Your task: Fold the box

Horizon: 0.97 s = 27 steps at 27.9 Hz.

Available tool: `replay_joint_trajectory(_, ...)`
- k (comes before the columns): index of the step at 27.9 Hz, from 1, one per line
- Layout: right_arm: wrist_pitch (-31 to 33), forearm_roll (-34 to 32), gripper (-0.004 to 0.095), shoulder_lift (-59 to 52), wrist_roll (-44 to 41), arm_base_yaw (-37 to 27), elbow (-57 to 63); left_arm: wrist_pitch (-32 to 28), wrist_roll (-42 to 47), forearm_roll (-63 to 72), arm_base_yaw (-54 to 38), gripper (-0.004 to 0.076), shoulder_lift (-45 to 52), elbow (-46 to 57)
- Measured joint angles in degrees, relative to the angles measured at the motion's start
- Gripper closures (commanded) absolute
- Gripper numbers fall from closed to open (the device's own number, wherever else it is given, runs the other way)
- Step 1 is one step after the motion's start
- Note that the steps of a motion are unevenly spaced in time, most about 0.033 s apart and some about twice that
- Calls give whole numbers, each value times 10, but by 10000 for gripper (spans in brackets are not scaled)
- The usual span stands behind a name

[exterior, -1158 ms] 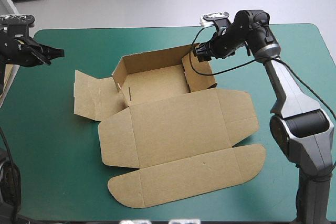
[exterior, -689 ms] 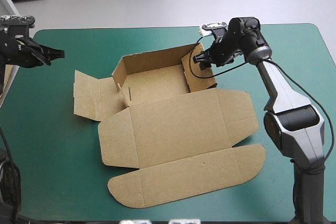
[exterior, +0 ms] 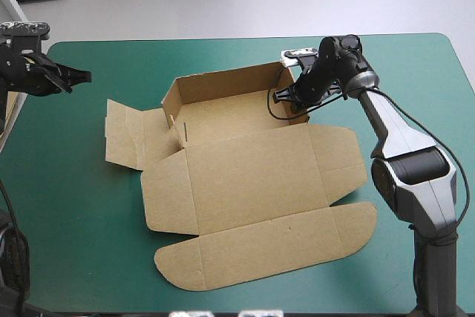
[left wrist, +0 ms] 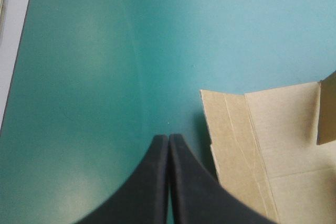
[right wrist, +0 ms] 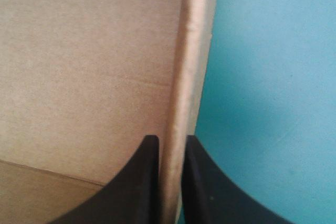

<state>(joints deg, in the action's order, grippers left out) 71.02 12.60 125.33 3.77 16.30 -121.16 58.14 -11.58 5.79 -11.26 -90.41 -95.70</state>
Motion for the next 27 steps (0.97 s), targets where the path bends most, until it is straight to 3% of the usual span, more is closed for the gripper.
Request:
replay_joint_trajectory(13,-1,-10,908,-2,12,-3,0,5,0,7,-1,732,-3,0)
replay_joint_trajectory(17,1,-7,908,-20,22,-24,5,10,-21,63,-15,732,-21,0)
replay_joint_trajectory(27,1,118,908,-125,76,-130,5,20,-80,192,-91,732,-90,0)
